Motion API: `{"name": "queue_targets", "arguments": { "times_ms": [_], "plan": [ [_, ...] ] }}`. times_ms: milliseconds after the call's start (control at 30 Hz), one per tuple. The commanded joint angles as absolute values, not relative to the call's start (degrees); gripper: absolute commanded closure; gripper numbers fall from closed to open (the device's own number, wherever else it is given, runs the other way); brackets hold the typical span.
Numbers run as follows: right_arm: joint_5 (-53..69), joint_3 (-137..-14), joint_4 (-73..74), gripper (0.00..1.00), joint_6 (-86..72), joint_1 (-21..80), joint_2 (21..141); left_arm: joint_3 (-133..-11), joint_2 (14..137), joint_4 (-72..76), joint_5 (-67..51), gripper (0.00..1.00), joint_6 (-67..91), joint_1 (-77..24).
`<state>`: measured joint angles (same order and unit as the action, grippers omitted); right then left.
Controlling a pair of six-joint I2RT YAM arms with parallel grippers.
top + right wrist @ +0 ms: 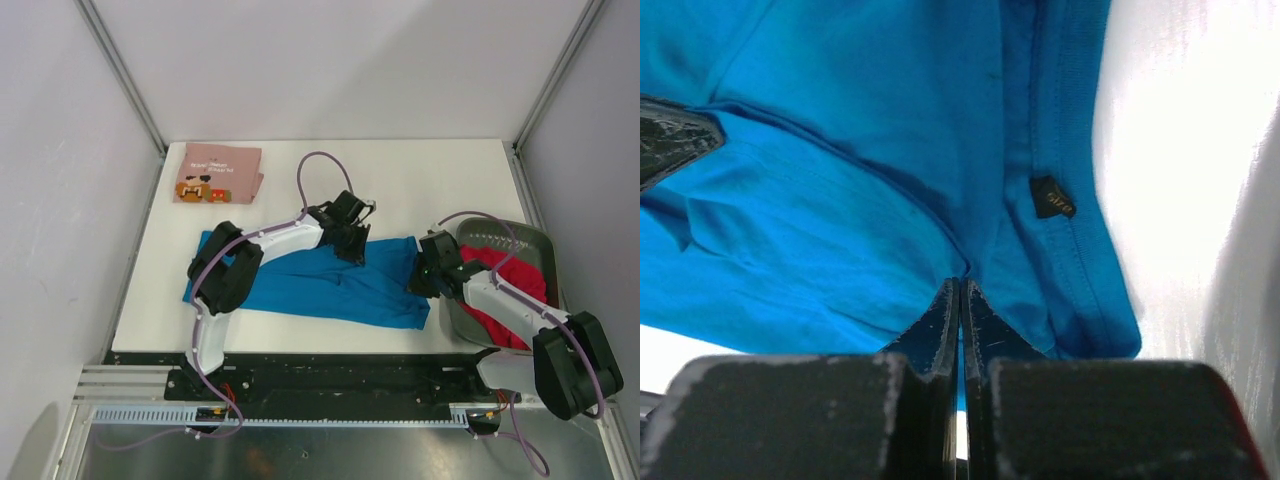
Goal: Fold and stack the t-shirts
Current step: Fold the other side of the tshirt into a rectangle
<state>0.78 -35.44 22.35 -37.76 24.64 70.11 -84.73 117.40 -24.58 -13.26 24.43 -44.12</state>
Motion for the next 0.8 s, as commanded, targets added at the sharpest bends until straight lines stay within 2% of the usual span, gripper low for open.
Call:
{"name": "queue_targets", "arguments": {
  "times_ms": [0, 267, 767],
  "plan": [
    [2.2, -35.2, 22.7, 1.0, -38.5, 25.8, 66.2, -83.0, 111.4, -24.2, -11.1, 0.98, 24.1, -44.5],
    [3.0, -35.7, 25.2, 1.0, -40.4, 28.8, 62.1, -79.1, 107.3, -23.6, -8.3, 1.0, 25.1, -44.5],
    [1.5, -38.9, 27.5, 1.0, -43.5, 36.2, 61.9, -72.4, 102.9, -22.3, -6.7, 1.0, 26.6, -44.5]
  ]
}}
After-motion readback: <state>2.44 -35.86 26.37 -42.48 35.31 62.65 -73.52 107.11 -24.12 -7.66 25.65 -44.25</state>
